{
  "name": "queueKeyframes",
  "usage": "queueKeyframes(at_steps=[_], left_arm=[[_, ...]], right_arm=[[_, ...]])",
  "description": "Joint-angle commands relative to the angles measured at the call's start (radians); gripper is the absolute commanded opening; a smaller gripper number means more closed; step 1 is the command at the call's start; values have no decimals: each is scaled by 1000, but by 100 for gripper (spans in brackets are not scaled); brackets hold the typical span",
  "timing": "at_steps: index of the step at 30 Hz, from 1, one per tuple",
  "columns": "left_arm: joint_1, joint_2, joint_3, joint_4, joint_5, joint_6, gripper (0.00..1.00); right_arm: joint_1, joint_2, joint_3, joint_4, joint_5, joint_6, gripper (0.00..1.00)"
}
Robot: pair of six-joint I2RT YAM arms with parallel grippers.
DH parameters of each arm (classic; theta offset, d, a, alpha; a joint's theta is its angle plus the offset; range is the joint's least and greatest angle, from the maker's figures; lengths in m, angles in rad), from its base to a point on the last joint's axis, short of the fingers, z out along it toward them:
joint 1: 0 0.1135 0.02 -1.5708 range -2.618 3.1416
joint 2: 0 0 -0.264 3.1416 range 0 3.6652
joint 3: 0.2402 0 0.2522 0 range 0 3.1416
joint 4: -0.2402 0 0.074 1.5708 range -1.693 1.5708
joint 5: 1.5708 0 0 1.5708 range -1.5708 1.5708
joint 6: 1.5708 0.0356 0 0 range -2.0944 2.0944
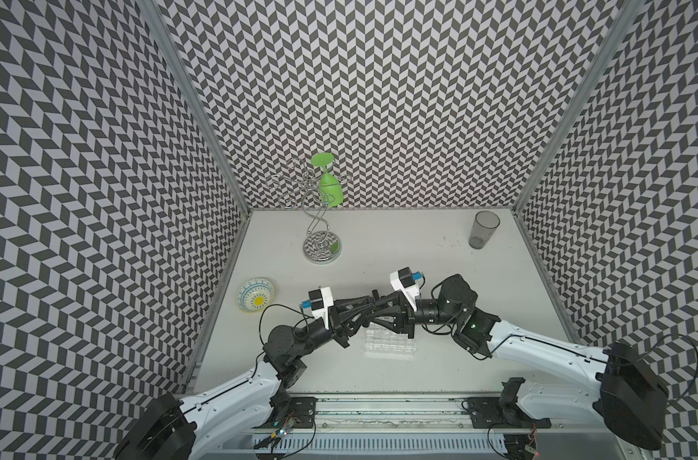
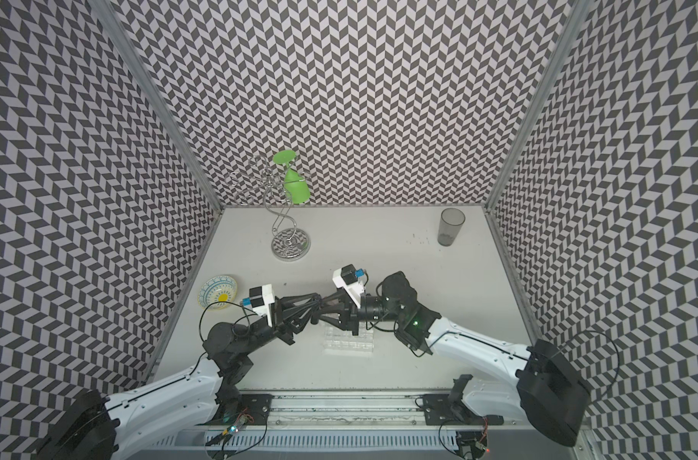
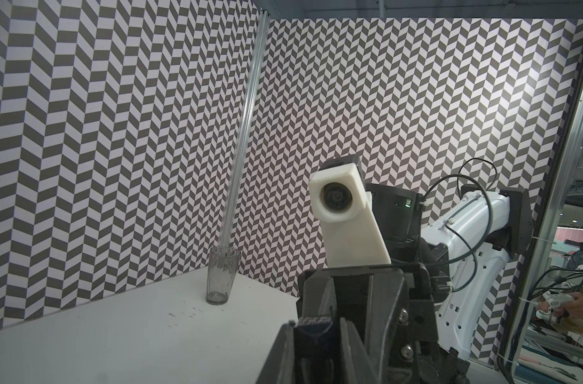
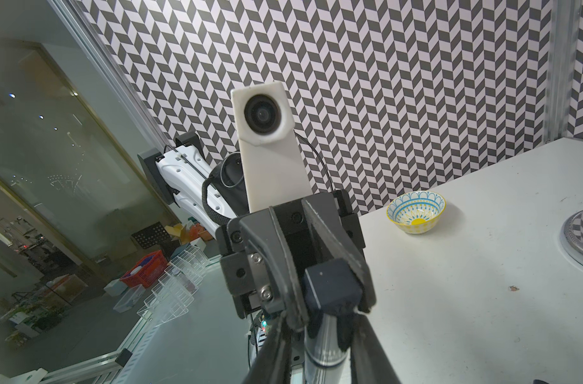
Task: Arrange the lipsticks in the organizer
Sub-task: Pick up the lipstick at the center of the board.
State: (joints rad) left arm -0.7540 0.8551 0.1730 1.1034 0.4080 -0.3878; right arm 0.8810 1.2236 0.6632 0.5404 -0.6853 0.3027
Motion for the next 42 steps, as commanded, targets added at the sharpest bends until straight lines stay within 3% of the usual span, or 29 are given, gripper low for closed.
queueKeyframes(at_steps=[1,4,5,8,11,18,26,31,36,42], left_arm=[[-13,7,13,-19,25,0,0],[-12,11,10,-19,22,0,0],[-12,12,10,-20,20,0,4],[-12,13,13,-39,7,0,35],[-13,10,14,-44,-3,0,55],[-12,-6,39,-120,-48,24,81],[-11,-55,38,-185,-158,59,91],[-11,-96,23,-260,-277,80,91],[-11,-112,-60,-192,-377,83,89],[-10,-84,-85,-193,-405,110,89]], right_arm=[[19,25,21,4,40,-24,20],[19,25,19,6,49,-27,15],[19,25,17,4,52,-28,14],[18,28,20,-7,64,-35,13],[18,22,15,-10,73,-38,11],[18,10,9,-45,124,-56,8],[16,-24,-31,-84,230,-67,8],[16,-92,-86,-161,396,-82,8],[17,-168,-185,-149,589,-82,8],[32,-198,-290,-89,681,-82,8]])
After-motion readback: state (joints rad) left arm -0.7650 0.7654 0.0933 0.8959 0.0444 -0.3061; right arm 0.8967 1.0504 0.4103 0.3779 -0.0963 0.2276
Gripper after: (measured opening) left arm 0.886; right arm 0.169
